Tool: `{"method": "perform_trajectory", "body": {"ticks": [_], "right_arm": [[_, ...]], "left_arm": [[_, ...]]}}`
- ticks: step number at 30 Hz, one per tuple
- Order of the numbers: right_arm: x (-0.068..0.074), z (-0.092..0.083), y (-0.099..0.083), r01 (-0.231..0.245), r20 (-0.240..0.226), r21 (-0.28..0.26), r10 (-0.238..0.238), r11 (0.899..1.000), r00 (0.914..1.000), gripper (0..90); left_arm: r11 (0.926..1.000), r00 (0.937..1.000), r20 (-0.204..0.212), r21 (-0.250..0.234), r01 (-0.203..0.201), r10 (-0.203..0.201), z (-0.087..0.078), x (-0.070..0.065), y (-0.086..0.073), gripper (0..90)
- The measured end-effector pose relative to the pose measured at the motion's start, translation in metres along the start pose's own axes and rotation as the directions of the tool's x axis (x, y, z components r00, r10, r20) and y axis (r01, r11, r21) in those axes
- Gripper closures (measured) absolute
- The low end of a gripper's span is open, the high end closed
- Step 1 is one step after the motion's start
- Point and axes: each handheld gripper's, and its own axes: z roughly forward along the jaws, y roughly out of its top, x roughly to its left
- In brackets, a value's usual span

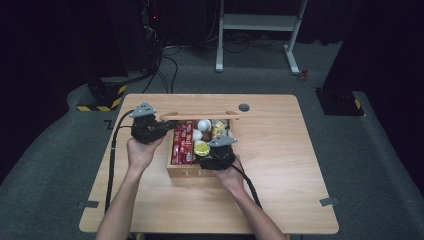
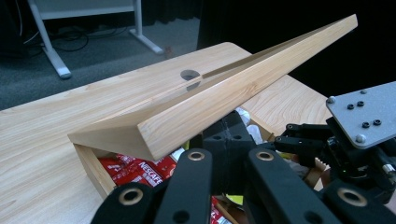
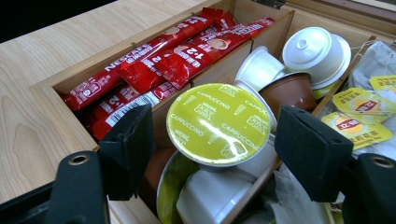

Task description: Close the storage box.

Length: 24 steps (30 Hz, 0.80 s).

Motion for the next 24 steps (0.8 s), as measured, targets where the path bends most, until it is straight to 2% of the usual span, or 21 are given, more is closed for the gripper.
{"method": "perform_trajectory", "body": {"ticks": [6,9,12,19,24], "right_arm": [[0.0058,0.0073,0.0040,0.009,0.027,0.027,-0.009,1.000,0.9996,29.4],[0.0066,0.0083,0.0046,0.007,0.043,0.033,-0.008,0.999,0.9990,32.7],[0.0062,0.0079,0.0046,0.004,0.053,0.033,-0.006,0.999,0.9986,36.8],[0.0063,0.0076,0.0043,0.012,0.058,0.029,-0.014,1.000,0.9982,37.2],[0.0067,0.0034,0.0052,0.015,0.060,0.006,-0.015,1.000,0.9981,37.3]], "left_arm": [[1.0000,1.0000,-0.001,0.003,-0.005,0.005,0.0009,0.0003,-0.0001,90.0],[1.0000,1.0000,-0.001,0.004,-0.004,0.004,0.0013,0.0003,0.0003,90.0],[1.0000,1.0000,-0.002,0.005,-0.006,0.006,0.0014,0.0003,0.0004,90.0],[1.0000,1.0000,0.000,0.008,-0.002,0.002,0.0027,-0.0005,-0.0002,90.0],[1.0000,1.0000,0.002,0.007,-0.001,0.001,0.0033,-0.0009,-0.0005,90.0]]}}
